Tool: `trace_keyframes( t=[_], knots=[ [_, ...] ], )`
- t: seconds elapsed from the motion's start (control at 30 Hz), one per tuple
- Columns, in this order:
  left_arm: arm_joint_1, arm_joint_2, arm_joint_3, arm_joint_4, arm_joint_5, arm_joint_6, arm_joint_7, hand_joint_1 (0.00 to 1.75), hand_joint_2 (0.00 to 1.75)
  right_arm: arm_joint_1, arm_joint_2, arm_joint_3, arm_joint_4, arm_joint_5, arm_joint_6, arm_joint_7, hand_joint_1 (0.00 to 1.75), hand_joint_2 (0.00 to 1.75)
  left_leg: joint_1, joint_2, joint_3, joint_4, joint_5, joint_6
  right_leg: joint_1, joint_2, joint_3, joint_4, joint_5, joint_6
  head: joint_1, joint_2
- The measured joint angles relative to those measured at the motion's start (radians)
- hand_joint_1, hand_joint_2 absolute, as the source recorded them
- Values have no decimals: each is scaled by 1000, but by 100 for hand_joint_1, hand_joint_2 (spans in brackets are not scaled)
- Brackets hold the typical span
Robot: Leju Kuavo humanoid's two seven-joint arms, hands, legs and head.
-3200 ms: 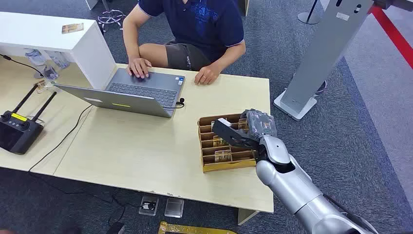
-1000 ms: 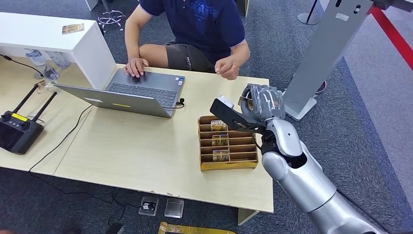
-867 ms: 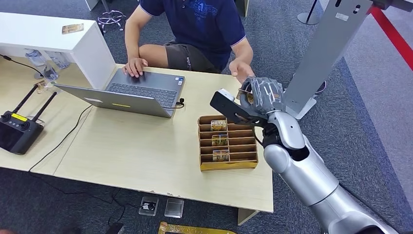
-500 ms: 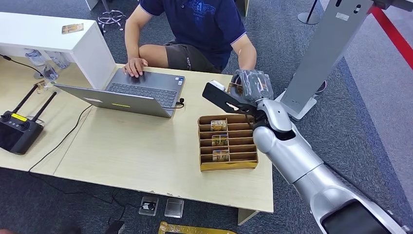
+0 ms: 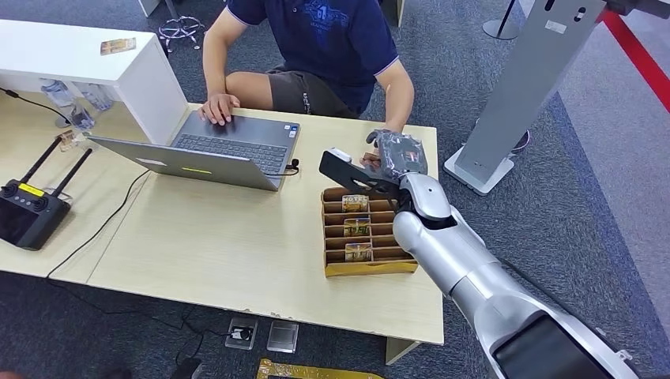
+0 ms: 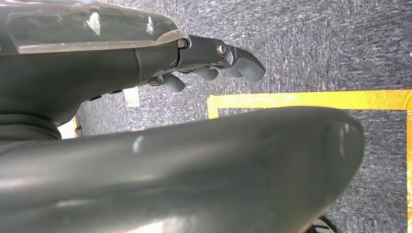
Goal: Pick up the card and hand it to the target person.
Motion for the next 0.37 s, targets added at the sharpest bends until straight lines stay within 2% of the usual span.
trace_keyframes(
  t=[0.37],
  knots=[
    [4, 1, 0, 0, 18, -1, -19, 0, 0, -35, 17, 14, 12, -16, -48, -18, 0, 175, 0, 0, 0, 0, 0, 0, 0, 0, 0, 0, 0, 0, 1, 0]
  ],
)
